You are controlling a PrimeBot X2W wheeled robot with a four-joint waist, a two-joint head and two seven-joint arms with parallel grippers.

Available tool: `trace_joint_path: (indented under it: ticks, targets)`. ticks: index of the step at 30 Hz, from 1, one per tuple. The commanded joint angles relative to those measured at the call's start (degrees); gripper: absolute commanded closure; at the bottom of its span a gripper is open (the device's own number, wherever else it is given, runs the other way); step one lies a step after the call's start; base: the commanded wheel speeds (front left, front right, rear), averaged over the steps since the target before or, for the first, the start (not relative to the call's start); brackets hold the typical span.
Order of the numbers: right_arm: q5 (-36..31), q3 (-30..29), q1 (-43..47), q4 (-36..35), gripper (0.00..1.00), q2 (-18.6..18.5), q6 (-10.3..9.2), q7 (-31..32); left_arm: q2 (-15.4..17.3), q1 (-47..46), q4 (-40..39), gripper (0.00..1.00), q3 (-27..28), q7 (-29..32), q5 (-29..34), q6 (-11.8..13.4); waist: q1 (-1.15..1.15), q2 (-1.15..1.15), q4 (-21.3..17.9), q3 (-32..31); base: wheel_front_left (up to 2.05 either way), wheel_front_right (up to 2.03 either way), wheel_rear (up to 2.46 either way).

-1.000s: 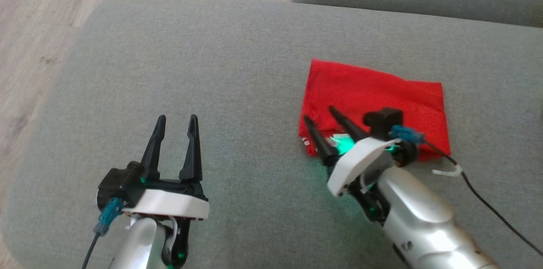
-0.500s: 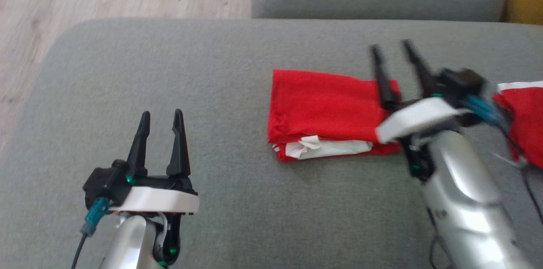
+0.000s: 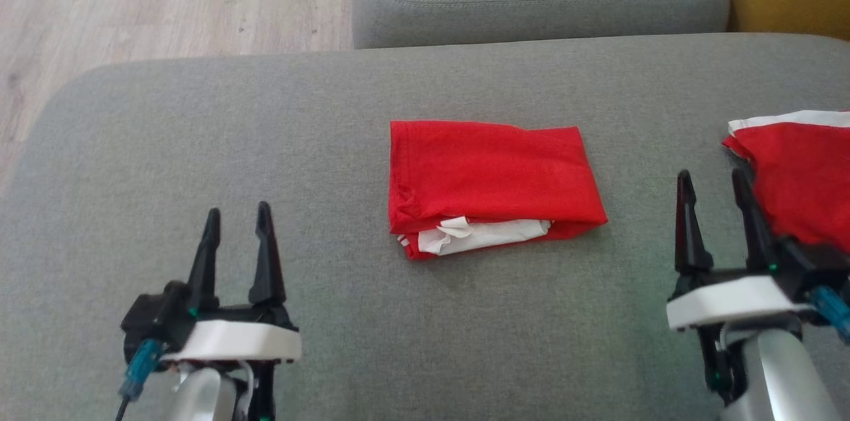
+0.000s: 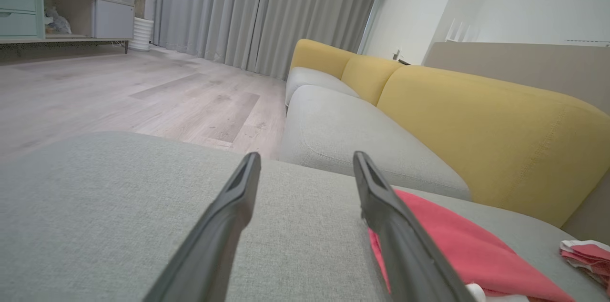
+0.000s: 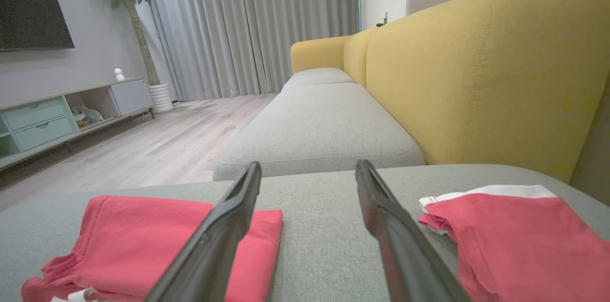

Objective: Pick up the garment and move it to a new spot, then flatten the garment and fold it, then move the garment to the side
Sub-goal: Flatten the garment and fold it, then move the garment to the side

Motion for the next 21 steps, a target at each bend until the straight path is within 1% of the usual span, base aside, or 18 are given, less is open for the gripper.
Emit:
trace_joint_path:
  ticks: [1, 6, 15, 21]
  targets:
    - [-0.1, 0.9, -0.7, -2.2, 0.0, 0.1, -0.04, -0.4, 0.4, -1.1, -2.1, 0.0, 2.3, -0.3, 0.2, 0.4, 0.01, 0.0, -0.2, -0.1, 0.0, 0.0, 0.0]
    - [1.1, 0.9, 0.6, -3.1, 0.0, 0.1, -0.04, -0.4, 0.4, 0.0, -2.3, 0.0, 2.5, -0.3, 0.1, 0.6, 0.01, 0.0, -0.6, -0.3, 0.0, 0.0, 0.0]
    - [0.9, 1.6, 1.1, -2.7, 0.0, 0.1, -0.04, -0.4, 0.4, 0.1, -2.0, 0.0, 1.8, -0.3, 0.1, 0.5, 0.01, 0.0, -0.2, -1.1, 0.0, 0.0, 0.0]
    - [-0.2, 2.7, -0.9, -0.1, 0.0, 0.1, -0.04, -0.1, 0.4, -1.2, -2.2, 0.0, 0.7, -0.3, 0.1, 0.2, 0.01, 0.0, 1.2, 0.9, 0.0, 0.0, 0.0]
